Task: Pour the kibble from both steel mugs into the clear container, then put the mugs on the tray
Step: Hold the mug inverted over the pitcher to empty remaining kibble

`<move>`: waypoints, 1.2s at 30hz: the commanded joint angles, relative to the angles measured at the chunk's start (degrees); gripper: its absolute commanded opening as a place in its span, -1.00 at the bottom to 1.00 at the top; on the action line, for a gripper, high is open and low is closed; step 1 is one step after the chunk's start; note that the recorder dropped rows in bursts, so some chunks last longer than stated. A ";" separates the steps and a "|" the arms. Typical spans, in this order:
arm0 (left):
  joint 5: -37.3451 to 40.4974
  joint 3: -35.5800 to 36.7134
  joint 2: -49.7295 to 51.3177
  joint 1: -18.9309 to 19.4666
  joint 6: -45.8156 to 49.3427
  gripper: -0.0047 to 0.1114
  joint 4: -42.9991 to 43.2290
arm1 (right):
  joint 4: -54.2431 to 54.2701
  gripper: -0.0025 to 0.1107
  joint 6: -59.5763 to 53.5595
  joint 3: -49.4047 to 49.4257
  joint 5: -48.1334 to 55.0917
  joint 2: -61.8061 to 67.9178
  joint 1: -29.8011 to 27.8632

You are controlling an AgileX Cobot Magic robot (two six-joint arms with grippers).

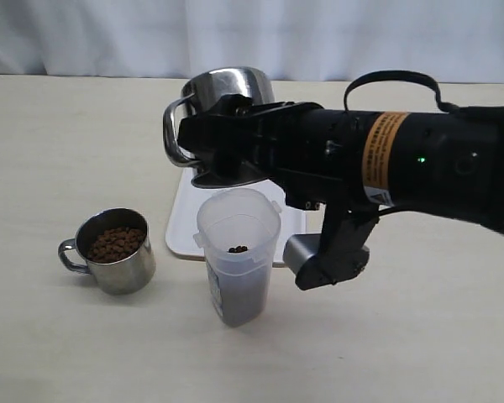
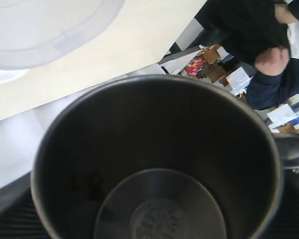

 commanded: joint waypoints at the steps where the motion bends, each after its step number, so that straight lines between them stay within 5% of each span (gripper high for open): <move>1: -0.44 0.13 -0.09 0.16 0.16 -0.92 -0.06 | 0.32 -0.88 -0.82 -0.52 -3.38 -0.34 -0.04; 17: -0.44 0.13 -0.09 0.16 0.16 -0.92 -0.06 | 4.94 -0.88 -1.21 2.63 -5.37 0.12 0.06; 29: -0.31 0.13 -0.09 0.16 0.16 -0.92 -0.06 | 9.51 -0.88 -12.11 1.32 -3.27 -0.04 -0.21; 36: -0.31 0.13 -0.09 0.16 0.16 -0.92 -0.06 | 19.36 -0.88 -14.87 1.70 -3.82 -0.14 -0.63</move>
